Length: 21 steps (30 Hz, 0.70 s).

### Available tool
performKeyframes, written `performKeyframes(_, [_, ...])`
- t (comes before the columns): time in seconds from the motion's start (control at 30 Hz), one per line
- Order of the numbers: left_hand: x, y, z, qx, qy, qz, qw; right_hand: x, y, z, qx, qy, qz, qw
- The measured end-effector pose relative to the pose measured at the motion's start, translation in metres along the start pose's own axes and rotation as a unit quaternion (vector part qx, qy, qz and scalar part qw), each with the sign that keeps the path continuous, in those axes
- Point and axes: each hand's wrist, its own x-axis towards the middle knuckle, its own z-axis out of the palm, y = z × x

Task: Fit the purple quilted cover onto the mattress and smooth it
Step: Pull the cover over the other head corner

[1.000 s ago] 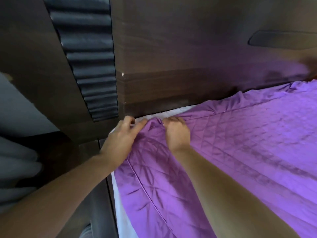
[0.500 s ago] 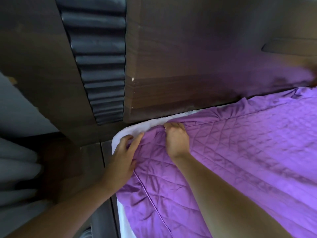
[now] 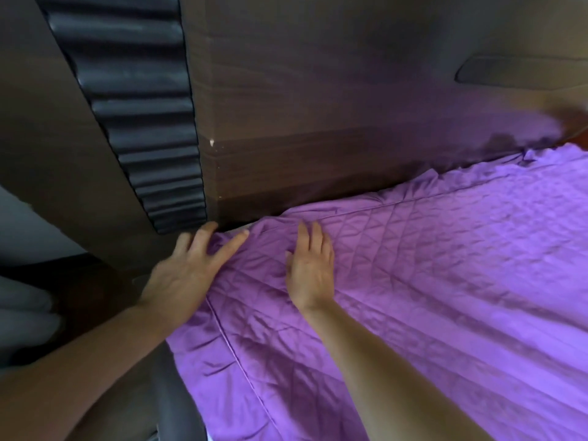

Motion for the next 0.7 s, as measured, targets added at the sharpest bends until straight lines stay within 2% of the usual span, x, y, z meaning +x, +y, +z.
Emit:
performKeyframes(0.1, [-0.005,0.008,0.004,0.03,0.016,0.002,0.999,0.001,0.009,0.001,-0.02,-0.159,-0.02,0.987])
performKeyframes(0.2, [-0.012,0.014,0.01,-0.032,-0.004,-0.092,0.995,0.008,0.008,0.0,-0.009,-0.209,-0.019,0.978])
performKeyframes(0.3, [-0.019,0.021,0.014,-0.078,-0.013,-0.155,0.985,0.011,0.004,-0.001,-0.002,-0.223,-0.001,0.975])
performKeyframes(0.43, [-0.016,0.024,0.008,-0.034,0.013,-0.084,0.996,0.008,0.0,-0.001,0.001,-0.216,0.003,0.976])
performKeyframes(0.53, [-0.004,0.011,-0.001,0.005,0.035,-0.067,0.997,0.005,-0.004,-0.003,0.014,-0.207,-0.008,0.978])
performKeyframes(0.6, [-0.001,0.003,-0.001,0.024,0.005,-0.079,0.997,0.002,-0.007,-0.004,0.018,-0.193,-0.027,0.981])
performKeyframes(0.7, [0.001,0.005,0.0,-0.003,-0.076,-0.132,0.988,-0.011,-0.011,0.004,-0.007,-0.194,-0.067,0.979])
